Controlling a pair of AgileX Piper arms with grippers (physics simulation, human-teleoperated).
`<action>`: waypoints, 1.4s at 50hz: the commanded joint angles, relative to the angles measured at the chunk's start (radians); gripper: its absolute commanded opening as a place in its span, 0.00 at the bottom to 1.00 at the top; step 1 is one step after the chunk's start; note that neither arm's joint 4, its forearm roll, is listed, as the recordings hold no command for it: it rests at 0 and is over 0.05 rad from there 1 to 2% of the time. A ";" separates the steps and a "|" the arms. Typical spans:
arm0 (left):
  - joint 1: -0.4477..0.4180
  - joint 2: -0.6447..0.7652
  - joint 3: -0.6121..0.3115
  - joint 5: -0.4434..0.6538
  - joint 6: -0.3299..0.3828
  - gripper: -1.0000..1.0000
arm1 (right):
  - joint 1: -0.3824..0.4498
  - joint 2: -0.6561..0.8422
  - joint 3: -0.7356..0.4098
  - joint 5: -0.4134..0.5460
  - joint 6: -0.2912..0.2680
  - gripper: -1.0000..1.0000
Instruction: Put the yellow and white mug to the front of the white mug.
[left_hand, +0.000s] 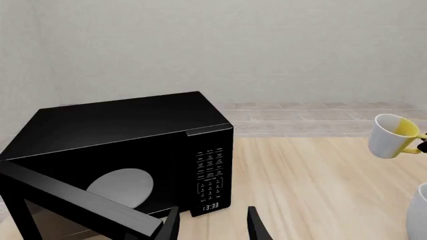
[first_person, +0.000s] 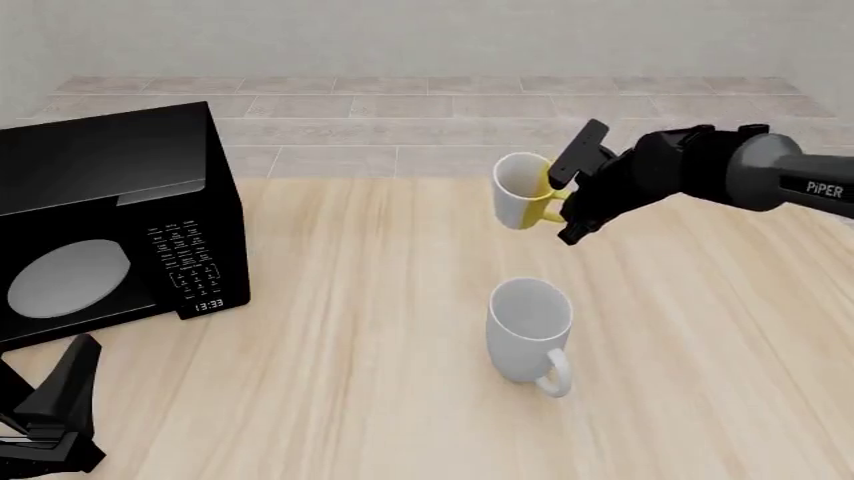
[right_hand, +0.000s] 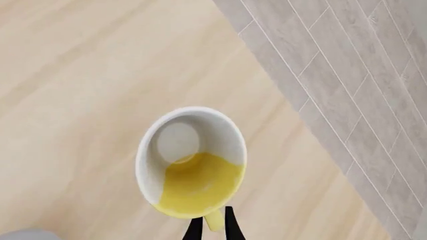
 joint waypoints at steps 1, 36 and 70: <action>0.005 -0.002 0.000 0.001 0.000 1.00 | -0.005 0.021 -0.001 -0.008 0.014 0.00; 0.005 -0.001 0.000 0.001 0.000 1.00 | -0.009 0.099 -0.039 -0.012 0.025 0.00; 0.005 -0.001 0.000 0.001 0.000 1.00 | -0.024 0.202 -0.094 -0.020 0.029 0.00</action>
